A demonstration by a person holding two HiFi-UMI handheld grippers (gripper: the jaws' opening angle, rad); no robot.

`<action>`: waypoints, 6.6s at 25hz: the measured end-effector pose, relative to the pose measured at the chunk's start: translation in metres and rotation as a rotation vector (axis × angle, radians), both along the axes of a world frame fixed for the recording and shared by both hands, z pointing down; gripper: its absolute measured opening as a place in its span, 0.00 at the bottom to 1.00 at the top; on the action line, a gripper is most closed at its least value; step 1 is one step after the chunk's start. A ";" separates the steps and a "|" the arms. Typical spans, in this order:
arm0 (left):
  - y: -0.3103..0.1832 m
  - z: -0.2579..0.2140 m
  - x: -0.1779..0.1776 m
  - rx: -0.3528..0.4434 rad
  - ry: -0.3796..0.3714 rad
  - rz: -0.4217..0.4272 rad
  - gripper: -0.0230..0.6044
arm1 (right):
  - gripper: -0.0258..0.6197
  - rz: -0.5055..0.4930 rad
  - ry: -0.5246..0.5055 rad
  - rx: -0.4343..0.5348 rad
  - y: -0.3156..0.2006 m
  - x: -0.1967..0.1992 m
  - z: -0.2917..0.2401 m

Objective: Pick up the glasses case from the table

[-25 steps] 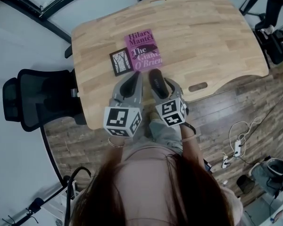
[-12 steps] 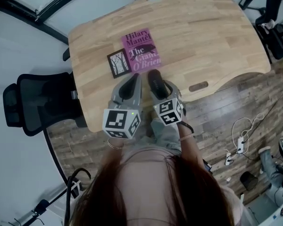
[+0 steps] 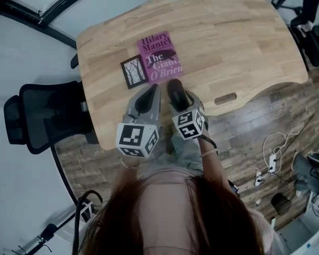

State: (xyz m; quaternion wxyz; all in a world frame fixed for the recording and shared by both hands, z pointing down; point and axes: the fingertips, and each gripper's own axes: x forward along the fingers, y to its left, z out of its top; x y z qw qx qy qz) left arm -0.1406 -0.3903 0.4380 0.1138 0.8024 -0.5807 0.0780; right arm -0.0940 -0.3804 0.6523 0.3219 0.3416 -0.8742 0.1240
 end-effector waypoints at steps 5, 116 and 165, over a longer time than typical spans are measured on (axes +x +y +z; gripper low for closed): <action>-0.002 0.006 -0.002 -0.023 0.007 -0.004 0.04 | 0.56 0.001 0.004 -0.023 0.000 -0.004 0.012; 0.268 -0.093 -0.016 0.259 0.034 -0.057 0.04 | 0.60 0.195 -0.219 0.383 0.188 0.035 -0.216; 0.339 -0.100 0.029 0.290 0.030 -0.106 0.04 | 0.60 0.179 -0.315 0.509 0.274 0.092 -0.284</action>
